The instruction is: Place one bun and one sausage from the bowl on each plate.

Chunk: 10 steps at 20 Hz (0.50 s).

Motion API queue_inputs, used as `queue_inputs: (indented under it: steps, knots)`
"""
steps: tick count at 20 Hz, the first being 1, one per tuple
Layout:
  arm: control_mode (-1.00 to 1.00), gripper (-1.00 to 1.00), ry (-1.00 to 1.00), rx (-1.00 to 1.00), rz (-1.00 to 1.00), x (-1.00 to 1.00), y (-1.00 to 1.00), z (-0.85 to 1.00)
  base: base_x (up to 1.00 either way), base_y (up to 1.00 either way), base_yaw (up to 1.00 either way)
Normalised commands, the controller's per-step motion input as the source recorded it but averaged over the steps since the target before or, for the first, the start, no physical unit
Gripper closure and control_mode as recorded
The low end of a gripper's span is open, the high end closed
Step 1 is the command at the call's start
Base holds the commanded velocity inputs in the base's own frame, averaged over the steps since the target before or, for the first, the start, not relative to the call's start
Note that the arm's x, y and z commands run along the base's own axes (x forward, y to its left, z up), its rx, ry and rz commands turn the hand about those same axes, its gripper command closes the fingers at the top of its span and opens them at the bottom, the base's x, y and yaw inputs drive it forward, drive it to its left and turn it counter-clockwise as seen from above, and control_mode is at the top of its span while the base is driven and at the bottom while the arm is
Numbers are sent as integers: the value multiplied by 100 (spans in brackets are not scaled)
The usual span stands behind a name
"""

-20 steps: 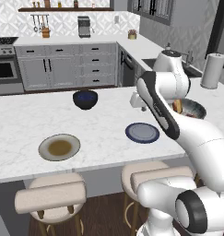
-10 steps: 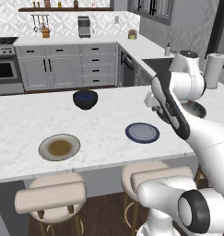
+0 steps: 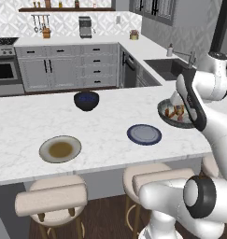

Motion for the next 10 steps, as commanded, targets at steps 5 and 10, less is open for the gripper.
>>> queue_inputs:
  steps: [5,10]
  knots:
    - [-100,-100,0,0,-9,53,-77,0,0,0,0]
    - [-100,-100,0,-1,-7,54,-70,-2,0,0,0]
